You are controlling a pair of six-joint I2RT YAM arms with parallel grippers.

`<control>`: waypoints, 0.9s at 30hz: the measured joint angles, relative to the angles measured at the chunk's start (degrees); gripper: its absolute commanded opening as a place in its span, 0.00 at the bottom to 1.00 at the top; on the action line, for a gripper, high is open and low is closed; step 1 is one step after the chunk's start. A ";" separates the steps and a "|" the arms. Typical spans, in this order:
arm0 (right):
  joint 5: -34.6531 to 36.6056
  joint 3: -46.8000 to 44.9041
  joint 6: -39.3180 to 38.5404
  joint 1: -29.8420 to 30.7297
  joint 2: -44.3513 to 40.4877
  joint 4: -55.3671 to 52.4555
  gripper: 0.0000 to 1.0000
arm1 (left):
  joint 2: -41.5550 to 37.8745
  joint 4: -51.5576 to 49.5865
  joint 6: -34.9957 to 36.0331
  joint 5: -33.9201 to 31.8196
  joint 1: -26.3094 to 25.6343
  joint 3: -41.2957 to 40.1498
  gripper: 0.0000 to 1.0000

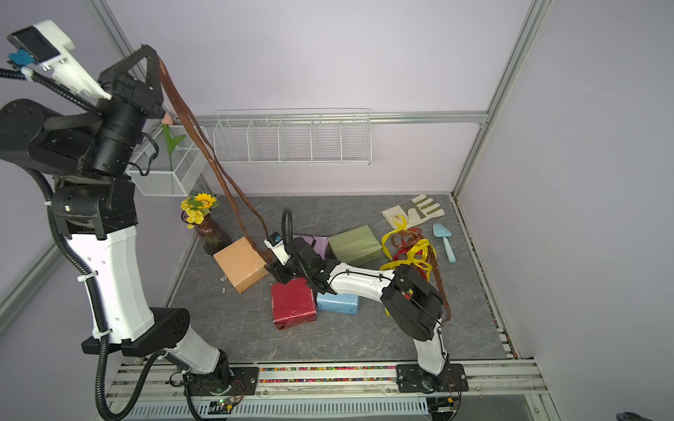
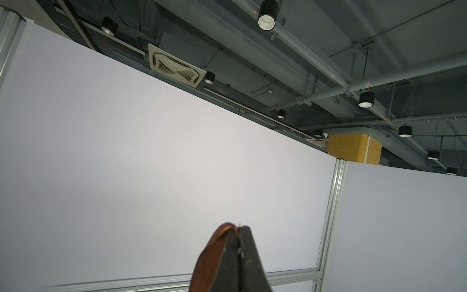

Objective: Untie the ribbon bows on the gift boxes
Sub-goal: Pull the ribbon from the gift box, then place the ribbon at the center of the board.

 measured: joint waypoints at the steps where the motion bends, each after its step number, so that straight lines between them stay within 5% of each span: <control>1: 0.42 -0.79 -0.85 0.09 -2.23 -0.76 0.60 | -0.37 0.24 -0.24 0.44 0.00 -0.96 0.00; 8: 4.09 -3.13 -7.63 0.11 -15.78 -8.22 0.72 | -9.25 4.96 -3.17 7.02 -0.74 -23.65 0.00; 13: 5.14 -3.13 -11.74 0.11 -23.96 -12.96 0.73 | -15.63 7.04 -0.61 10.78 -8.37 -43.08 0.00; 19: 5.75 -3.13 -14.32 0.11 -31.54 -16.46 0.75 | -20.02 6.01 4.96 11.13 -17.77 -57.42 0.00; 27: 8.39 -4.35 -16.52 -0.70 -42.01 -19.19 0.79 | -23.85 5.60 7.69 10.93 -21.81 -68.22 0.00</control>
